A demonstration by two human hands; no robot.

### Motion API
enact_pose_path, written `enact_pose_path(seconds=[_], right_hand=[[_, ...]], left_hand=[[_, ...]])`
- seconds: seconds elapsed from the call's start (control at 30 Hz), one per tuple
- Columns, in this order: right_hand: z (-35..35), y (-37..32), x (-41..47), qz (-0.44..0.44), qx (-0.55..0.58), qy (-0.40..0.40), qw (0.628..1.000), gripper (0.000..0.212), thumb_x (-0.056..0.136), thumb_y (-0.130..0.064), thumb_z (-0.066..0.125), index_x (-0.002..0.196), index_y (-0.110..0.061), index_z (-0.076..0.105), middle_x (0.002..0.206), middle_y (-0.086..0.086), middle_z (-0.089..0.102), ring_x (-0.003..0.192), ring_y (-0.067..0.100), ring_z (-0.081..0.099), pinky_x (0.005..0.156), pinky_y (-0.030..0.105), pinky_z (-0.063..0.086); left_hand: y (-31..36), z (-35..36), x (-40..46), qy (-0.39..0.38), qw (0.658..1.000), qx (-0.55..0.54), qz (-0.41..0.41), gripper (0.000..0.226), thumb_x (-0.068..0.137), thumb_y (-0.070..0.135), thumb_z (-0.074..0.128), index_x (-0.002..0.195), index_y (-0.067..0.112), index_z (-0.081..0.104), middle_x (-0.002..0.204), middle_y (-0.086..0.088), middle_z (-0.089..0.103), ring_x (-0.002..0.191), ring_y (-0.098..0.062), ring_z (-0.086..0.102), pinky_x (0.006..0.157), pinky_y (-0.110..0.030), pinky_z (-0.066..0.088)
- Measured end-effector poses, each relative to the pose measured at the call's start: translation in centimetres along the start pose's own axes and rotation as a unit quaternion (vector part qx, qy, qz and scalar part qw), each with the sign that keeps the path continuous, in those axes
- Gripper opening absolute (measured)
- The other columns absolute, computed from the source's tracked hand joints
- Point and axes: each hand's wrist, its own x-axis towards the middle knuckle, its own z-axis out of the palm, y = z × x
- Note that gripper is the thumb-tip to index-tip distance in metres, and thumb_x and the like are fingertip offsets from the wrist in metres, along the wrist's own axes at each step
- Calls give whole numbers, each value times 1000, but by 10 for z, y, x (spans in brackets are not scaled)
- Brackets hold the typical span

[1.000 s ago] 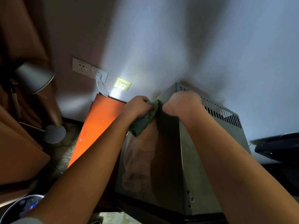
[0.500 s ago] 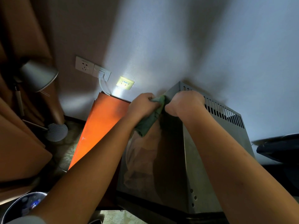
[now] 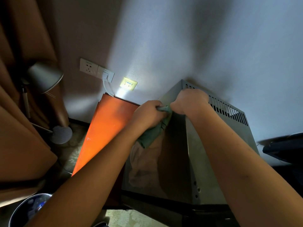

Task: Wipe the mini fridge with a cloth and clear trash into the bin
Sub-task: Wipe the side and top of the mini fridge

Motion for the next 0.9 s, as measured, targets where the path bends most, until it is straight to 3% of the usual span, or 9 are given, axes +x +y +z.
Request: enact_pose_path(seconds=[0.13,0.23,0.33,0.47,0.6,0.7,0.77,0.83,0.9], right_hand=[[4,3,0,-2,27,12,1000,29,93,-35,48,98,-9,60,80,5,58,63,17,50,50,27,31],[9,4,-2,4,50,26,998,31,90,-33,50,104,-8,63,86,7,63,64,17,55,49,25,31],[11,6,-1,10,60,40,997,32,88,-32,51,106,-8,63,89,7,65,63,17,54,49,24,30],[14,8,-1,3,68,53,996,40,89,-34,51,116,-6,60,102,10,66,69,20,54,49,26,29],[19,9,-2,0,74,76,994,48,90,-38,51,124,-5,55,103,10,64,79,26,59,58,29,38],[20,8,-5,19,70,72,995,54,90,-34,51,134,-3,46,96,9,58,65,21,49,50,27,29],[20,6,-4,31,66,69,995,58,90,-33,51,138,-2,41,94,9,55,63,21,46,48,27,27],[21,6,-2,32,62,70,995,59,91,-33,50,139,-1,40,94,10,55,64,21,48,48,27,27],[21,6,-2,25,56,73,995,60,92,-35,49,141,-1,40,99,11,56,64,20,48,49,28,28]], left_hand=[[-14,6,-5,19,998,0,-57,14,88,40,65,93,26,65,91,4,65,86,-17,60,62,-28,36],[-32,12,-19,-7,995,40,-95,11,89,36,61,97,29,64,97,2,66,85,-16,60,58,-27,34],[-26,15,-35,-20,996,43,-71,21,90,37,63,109,29,68,97,6,63,84,-14,56,56,-24,31],[4,5,-36,8,999,-38,-4,16,83,43,71,86,27,68,84,6,65,81,-14,61,66,-31,43],[1,8,-24,39,998,-34,-37,16,86,43,68,86,28,64,87,4,66,84,-18,62,63,-29,39],[-27,15,-31,11,995,41,-91,15,90,41,63,99,29,65,100,0,67,91,-22,62,60,-28,33],[-37,19,-43,-22,991,65,-119,19,91,41,64,107,29,65,101,2,66,81,-13,58,56,-27,31],[-30,17,-50,-30,992,46,-109,18,90,41,66,106,31,66,94,6,62,74,-5,53,55,-24,31],[-13,11,-47,-16,998,28,-52,11,88,41,67,94,33,66,91,6,63,76,-8,56,58,-26,36]])
